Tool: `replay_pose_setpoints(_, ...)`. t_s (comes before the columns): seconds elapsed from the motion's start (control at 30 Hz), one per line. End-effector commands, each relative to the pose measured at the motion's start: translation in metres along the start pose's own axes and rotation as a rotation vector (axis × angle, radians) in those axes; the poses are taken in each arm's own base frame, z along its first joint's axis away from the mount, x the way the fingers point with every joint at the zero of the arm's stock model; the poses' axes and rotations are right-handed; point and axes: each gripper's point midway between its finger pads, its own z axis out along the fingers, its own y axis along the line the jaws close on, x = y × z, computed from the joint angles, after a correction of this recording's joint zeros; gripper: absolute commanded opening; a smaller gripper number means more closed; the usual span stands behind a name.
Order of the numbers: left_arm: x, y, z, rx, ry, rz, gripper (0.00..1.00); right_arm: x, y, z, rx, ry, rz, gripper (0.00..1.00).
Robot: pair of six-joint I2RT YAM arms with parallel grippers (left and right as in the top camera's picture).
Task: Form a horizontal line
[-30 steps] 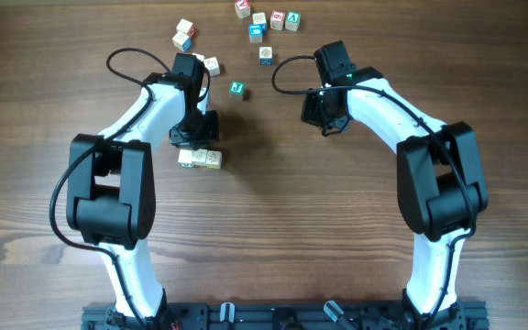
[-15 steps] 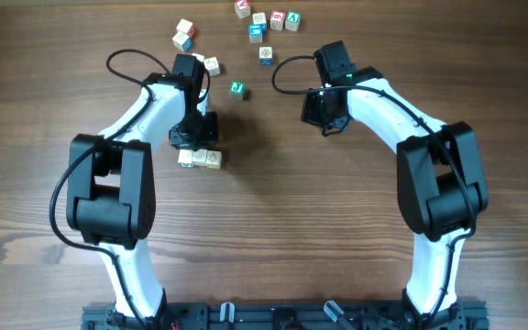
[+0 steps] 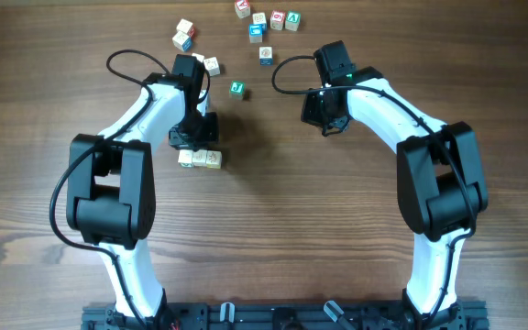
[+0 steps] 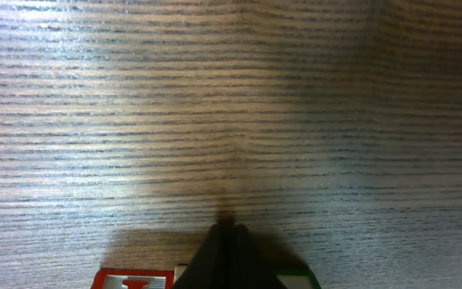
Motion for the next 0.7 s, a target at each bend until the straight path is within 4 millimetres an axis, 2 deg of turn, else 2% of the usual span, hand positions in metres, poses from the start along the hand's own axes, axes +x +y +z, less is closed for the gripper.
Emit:
replay_pose_setpoints(0.0,0.0047,0.0043,0.0068,-0.019,0.023,-0.013,0.04,-0.0043,0.0067,-0.0130,-0.019,-0.023,0.008,0.05)
replay_pose_setpoints(0.67,0.0066,0.0048,0.0068,-0.021,0.031,-0.014,0.04,-0.0042,0.0067,-0.0130,-0.019,-0.023,0.008,0.05)
